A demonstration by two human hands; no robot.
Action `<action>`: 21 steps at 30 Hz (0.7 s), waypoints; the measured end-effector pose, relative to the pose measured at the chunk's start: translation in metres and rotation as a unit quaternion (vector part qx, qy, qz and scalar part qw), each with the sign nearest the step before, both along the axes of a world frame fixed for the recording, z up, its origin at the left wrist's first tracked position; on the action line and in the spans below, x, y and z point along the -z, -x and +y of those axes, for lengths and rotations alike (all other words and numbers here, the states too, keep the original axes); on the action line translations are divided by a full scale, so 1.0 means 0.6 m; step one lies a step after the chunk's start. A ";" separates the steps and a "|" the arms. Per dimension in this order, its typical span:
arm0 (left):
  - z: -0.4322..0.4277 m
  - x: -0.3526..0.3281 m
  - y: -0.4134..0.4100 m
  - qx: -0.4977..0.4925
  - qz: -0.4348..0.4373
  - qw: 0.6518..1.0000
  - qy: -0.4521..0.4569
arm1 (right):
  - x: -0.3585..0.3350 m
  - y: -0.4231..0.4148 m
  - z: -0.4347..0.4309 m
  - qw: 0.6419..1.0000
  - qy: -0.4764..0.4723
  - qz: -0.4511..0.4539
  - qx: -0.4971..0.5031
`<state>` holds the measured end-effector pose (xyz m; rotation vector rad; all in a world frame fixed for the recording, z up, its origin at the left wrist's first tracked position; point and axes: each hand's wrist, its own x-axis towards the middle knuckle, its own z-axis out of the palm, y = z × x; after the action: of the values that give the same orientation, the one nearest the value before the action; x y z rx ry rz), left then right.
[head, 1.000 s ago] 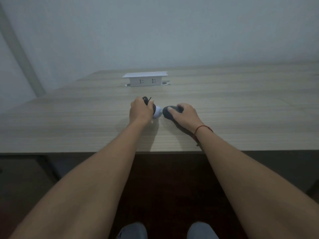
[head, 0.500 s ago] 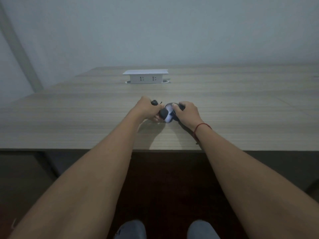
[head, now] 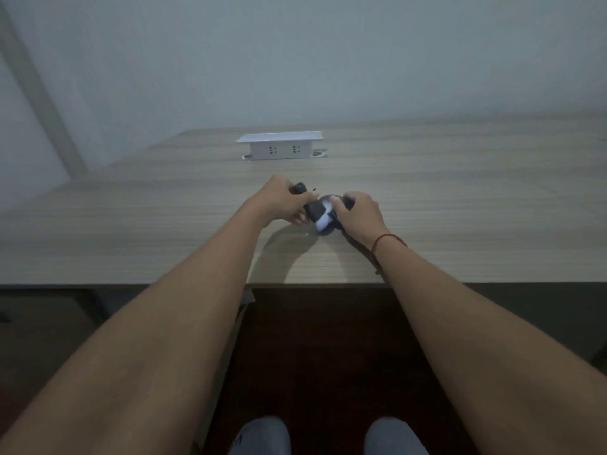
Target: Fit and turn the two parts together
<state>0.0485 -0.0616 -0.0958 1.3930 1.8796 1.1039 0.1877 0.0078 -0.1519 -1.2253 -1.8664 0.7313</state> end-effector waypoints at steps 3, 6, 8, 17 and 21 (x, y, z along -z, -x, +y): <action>0.010 0.011 -0.001 -0.062 0.021 0.997 -0.031 | 0.000 -0.002 -0.005 1.000 -0.008 -0.001 -0.002; 0.018 0.032 -0.009 -0.169 0.099 0.979 -0.059 | 0.003 -0.004 -0.010 1.000 -0.023 -0.005 -0.004; 0.019 0.036 -0.016 -0.164 0.089 0.981 -0.049 | 0.006 -0.004 -0.007 1.000 -0.025 -0.002 0.001; 0.005 0.018 -0.004 -0.085 0.061 0.994 -0.042 | 0.004 -0.006 -0.009 1.000 -0.015 0.008 -0.007; 0.013 0.049 -0.022 -0.199 0.074 0.970 -0.115 | 0.005 -0.007 -0.008 1.000 -0.027 -0.001 -0.016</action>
<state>0.0618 -0.0540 -0.1250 1.2782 2.2657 1.4868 0.1921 0.0028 -0.1549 -1.1646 -1.8997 0.6939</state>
